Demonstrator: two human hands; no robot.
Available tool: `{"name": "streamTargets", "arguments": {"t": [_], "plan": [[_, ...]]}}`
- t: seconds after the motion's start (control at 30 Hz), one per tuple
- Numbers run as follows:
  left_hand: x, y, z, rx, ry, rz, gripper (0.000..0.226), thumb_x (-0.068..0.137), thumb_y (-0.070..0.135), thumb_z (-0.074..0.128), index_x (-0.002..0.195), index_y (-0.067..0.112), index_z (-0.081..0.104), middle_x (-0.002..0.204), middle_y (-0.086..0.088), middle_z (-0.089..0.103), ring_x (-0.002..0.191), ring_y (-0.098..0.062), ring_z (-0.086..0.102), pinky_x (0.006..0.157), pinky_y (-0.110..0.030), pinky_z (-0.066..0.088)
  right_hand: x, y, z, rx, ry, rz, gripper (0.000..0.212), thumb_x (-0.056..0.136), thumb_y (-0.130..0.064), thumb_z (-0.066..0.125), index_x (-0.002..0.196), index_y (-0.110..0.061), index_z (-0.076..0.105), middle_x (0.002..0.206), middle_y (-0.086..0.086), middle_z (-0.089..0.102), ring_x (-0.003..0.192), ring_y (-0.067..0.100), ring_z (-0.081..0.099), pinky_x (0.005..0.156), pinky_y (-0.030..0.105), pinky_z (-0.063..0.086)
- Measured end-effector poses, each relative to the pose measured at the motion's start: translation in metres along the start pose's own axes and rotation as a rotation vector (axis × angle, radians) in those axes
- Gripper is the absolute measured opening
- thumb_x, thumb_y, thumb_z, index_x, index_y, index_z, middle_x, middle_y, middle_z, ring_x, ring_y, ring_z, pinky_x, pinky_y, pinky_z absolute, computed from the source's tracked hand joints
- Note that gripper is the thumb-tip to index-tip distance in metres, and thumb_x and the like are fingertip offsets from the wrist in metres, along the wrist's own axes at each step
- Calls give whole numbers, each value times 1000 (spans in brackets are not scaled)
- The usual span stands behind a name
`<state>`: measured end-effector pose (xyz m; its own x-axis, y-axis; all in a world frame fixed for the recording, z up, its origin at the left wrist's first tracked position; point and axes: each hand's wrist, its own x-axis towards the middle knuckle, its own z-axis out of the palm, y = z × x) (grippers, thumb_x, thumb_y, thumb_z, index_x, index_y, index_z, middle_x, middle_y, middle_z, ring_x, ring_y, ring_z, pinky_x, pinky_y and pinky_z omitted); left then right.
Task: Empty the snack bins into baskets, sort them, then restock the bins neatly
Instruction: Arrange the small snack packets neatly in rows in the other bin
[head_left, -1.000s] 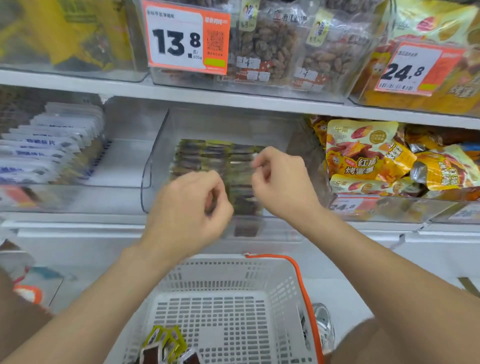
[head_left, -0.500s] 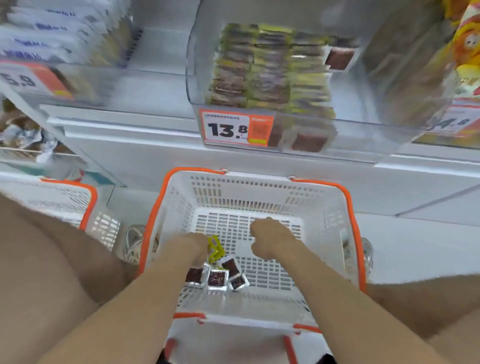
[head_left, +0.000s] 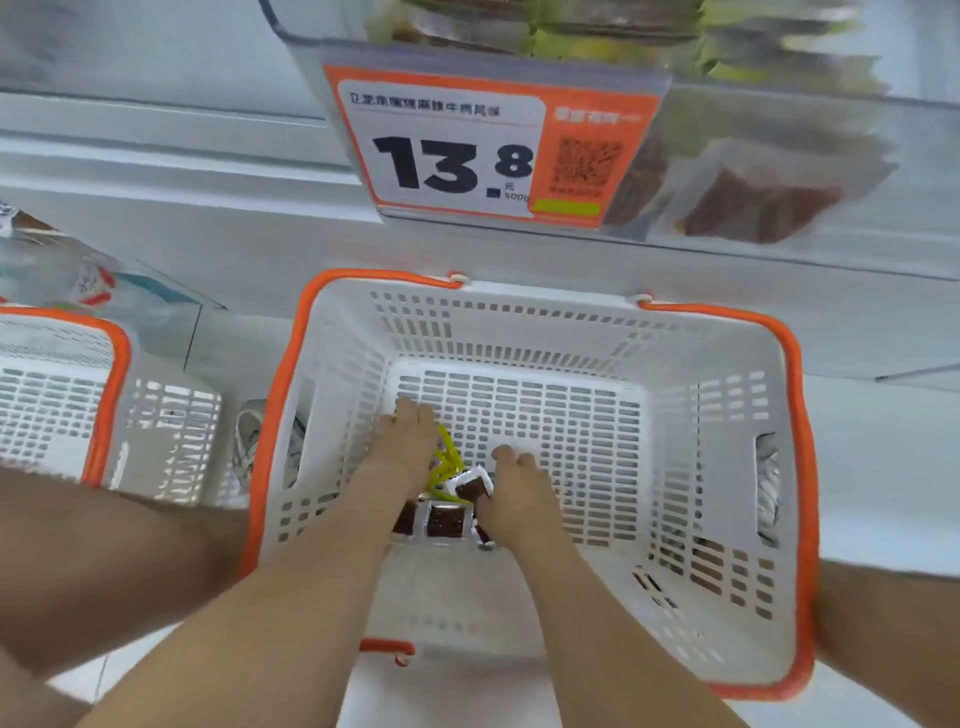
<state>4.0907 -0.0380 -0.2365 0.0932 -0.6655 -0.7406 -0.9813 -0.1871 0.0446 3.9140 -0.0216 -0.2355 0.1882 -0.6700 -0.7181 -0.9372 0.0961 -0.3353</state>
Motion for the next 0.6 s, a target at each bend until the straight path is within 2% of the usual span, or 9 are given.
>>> {"name": "streamTargets", "arguments": {"t": [0.1,0.2,0.27,0.33,0.4,0.43,0.5,0.57,0.6], "plan": [[6,-10,-1,-40,-58,34,90,80,17,88,146,1,28,148,-18,21,115,-37,57,94,-39,53,-2,-9,18,79,-17,-68,61,81,-24,69,134,-12,42,127,11,48,119,34,49,92,41,47],[6,-13,0,-88,-113,85,100,74,22,93,148,3,30,151,-15,31,127,-32,54,101,-38,51,-1,-18,30,148,-56,-118,78,73,-27,72,140,-11,38,129,10,45,120,32,45,102,43,44],[4,-12,0,-122,-104,87,85,74,23,92,140,5,41,139,-12,48,123,-30,56,92,-31,49,4,-19,30,233,-85,-88,85,72,-27,75,145,-11,34,131,12,43,122,32,44,102,45,47],[1,-12,-2,-138,-83,95,64,74,25,89,125,11,53,124,-9,62,112,-28,61,82,-31,49,10,-16,29,296,-99,-65,86,71,-27,77,145,-15,34,133,10,37,123,32,46,100,45,50],[-3,-12,1,-168,-99,111,49,75,23,87,115,18,58,114,-4,65,103,-25,62,83,-33,52,14,-14,29,333,-112,-76,89,71,-32,77,148,-24,32,134,6,31,121,30,46,101,45,51],[-3,-14,5,-231,-131,121,45,77,18,85,113,22,59,113,-2,63,101,-24,62,87,-35,54,16,-14,30,314,-123,-98,85,73,-37,75,148,-29,34,133,5,31,120,30,44,102,46,49],[-6,-16,8,-403,-168,137,43,79,4,77,108,29,58,111,1,60,98,-23,62,87,-36,56,20,-16,33,175,-130,-167,61,82,-48,71,137,-35,47,127,4,40,117,30,40,103,47,44],[-8,-20,10,-469,-116,122,45,79,-1,76,107,29,59,104,2,61,92,-20,62,77,-26,52,22,-18,32,103,-123,-222,37,88,-49,70,121,-36,60,118,2,56,113,28,47,98,45,45],[-10,-21,10,-476,-74,114,45,77,1,80,108,26,59,100,3,63,88,-17,62,72,-22,48,23,-17,30,155,-127,-229,26,90,-45,72,112,-32,64,110,1,63,107,27,55,93,44,48]]}}
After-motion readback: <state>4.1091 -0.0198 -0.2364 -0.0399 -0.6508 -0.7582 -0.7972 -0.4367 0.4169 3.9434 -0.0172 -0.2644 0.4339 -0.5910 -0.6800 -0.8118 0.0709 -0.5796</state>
